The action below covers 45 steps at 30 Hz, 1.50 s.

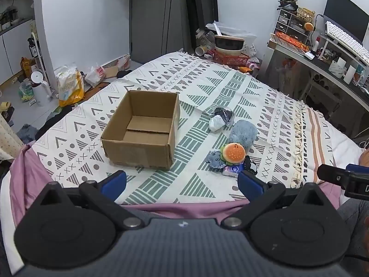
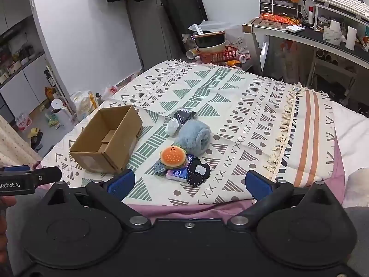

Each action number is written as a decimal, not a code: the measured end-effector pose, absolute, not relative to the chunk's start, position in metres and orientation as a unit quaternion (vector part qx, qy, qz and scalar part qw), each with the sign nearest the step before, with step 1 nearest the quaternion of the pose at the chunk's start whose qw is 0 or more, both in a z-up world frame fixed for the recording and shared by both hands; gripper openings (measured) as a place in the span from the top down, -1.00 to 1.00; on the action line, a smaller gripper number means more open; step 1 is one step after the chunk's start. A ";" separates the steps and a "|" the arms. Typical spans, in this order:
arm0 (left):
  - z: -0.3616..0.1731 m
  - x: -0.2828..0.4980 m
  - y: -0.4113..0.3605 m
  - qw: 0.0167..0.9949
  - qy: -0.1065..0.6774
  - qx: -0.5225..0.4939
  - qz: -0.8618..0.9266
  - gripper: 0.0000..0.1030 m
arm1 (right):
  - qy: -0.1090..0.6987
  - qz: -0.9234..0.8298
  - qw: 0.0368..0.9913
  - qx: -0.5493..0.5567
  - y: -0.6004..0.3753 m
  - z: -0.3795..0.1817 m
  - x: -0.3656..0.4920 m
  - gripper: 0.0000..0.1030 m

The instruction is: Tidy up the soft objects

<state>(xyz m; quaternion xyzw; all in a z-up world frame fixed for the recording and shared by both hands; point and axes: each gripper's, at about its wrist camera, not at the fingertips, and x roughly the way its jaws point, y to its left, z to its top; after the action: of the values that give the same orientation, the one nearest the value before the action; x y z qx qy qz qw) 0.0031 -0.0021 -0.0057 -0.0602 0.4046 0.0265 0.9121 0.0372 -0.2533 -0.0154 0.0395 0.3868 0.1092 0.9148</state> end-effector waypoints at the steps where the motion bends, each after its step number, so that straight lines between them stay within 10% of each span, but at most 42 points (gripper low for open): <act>1: -0.005 0.003 -0.002 0.912 0.405 -0.062 0.027 -0.98 | 0.387 0.109 0.915 0.039 -0.253 -0.015 0.037 -1.00; 45: 0.006 -0.001 -0.009 0.914 0.403 -0.051 0.014 -0.98 | 0.382 0.102 0.918 0.032 -0.256 -0.006 0.035 -1.00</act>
<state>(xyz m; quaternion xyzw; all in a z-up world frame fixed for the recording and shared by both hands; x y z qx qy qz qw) -0.0011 -0.0092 0.0056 -0.0506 0.4026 0.0144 0.9139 0.0348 -0.2564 -0.0062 0.0325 0.3820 0.1017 0.9180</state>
